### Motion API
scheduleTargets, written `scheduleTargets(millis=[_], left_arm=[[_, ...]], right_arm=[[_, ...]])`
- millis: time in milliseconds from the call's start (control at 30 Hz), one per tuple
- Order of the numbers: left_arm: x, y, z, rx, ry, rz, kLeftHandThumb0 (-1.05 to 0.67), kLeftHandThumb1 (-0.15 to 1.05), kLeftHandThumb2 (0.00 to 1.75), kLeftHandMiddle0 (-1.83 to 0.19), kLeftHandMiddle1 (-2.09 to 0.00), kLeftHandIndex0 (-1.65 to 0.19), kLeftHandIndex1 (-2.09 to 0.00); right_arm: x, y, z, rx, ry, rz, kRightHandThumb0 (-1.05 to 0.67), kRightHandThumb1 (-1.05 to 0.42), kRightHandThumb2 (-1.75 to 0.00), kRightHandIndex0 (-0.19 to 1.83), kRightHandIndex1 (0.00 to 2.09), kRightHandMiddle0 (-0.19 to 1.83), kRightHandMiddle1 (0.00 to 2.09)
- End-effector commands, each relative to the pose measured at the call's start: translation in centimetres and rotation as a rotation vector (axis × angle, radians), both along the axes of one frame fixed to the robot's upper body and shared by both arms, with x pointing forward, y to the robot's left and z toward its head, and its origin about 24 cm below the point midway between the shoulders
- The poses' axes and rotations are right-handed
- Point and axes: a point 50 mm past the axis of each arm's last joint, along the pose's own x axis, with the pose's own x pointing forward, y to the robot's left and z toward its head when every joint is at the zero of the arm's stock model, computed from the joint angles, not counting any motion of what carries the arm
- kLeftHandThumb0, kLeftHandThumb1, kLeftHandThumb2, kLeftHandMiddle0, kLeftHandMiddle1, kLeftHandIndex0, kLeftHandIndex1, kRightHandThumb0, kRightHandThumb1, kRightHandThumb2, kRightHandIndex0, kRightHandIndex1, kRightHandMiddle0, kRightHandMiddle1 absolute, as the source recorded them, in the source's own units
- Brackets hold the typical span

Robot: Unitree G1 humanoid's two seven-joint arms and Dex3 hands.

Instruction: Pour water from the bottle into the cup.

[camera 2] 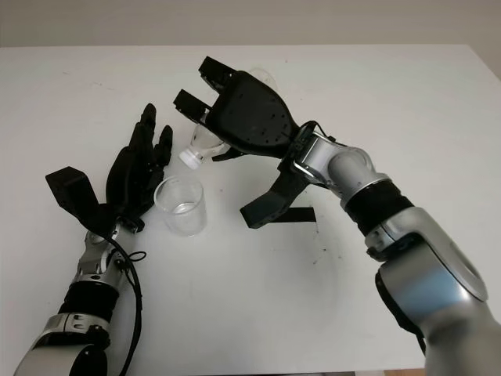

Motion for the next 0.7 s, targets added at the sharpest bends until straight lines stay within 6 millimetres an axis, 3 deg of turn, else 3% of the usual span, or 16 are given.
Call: scheduleTargets(millis=[0, 100, 233, 667], left_arm=[[-0.66, -0.02, -1.99, -0.007, 0.072, 0.005, -0.86, 1.05, 0.71, 0.14, -0.06, 0.18, -0.04], [-0.69, -0.02, -2.08, -0.012, 0.076, 0.001, -0.86, 1.05, 0.71, 0.15, -0.05, 0.19, -0.04], [-0.72, -0.11, -2.14, -0.011, 0.078, 0.006, -0.86, 1.05, 0.71, 0.15, -0.05, 0.19, -0.04], [-0.6, -0.3, -2.18, -0.011, 0.075, 0.004, -0.86, 1.05, 0.73, 0.15, -0.05, 0.19, -0.03]], right_arm=[[-0.3, 0.38, 1.54, -0.022, -0.068, 0.041, -0.54, -1.05, -0.4, 1.3, 2.09, 0.69, 2.09], [-0.41, 0.55, 1.7, -0.048, -0.073, 0.055, -0.51, -1.05, -0.25, 1.27, 2.09, 0.49, 2.09], [-0.46, 0.7, 1.73, -0.018, -0.074, 0.073, -0.52, -1.05, -0.21, 1.22, 2.09, 0.37, 2.08], [-0.64, 0.81, 1.9, 0.046, -0.068, 0.119, -0.53, -1.05, -0.3, 1.26, 2.09, 0.46, 2.09]])
